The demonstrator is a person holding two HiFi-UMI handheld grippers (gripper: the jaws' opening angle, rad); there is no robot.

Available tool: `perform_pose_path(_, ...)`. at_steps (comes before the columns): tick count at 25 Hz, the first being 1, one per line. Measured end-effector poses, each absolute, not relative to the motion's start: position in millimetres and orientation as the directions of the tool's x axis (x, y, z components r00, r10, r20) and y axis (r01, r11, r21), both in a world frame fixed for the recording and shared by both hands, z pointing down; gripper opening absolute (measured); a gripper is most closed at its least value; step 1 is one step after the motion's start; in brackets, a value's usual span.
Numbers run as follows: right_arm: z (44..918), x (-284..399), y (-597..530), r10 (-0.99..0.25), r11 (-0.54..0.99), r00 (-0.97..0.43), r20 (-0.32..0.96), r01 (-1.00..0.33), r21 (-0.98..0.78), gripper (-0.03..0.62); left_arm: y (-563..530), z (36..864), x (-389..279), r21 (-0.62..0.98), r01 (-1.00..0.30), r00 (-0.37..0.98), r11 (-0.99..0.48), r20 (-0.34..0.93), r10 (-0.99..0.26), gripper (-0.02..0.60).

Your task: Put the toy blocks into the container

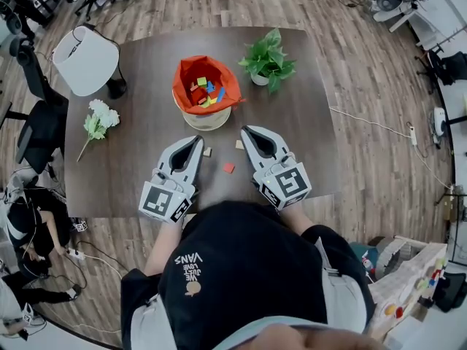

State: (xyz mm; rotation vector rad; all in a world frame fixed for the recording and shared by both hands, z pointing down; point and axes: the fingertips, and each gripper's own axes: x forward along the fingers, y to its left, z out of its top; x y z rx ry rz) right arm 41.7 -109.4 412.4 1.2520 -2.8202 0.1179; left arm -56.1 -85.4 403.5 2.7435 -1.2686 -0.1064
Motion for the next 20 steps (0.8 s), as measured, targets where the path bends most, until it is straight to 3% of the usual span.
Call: perform_pose_path(20, 491, 44, -134, -0.717, 0.657, -0.650, 0.251, -0.751, -0.067, 0.017, -91, 410, -48, 0.156, -0.749, 0.652, -0.644, 0.002, -0.758, 0.011)
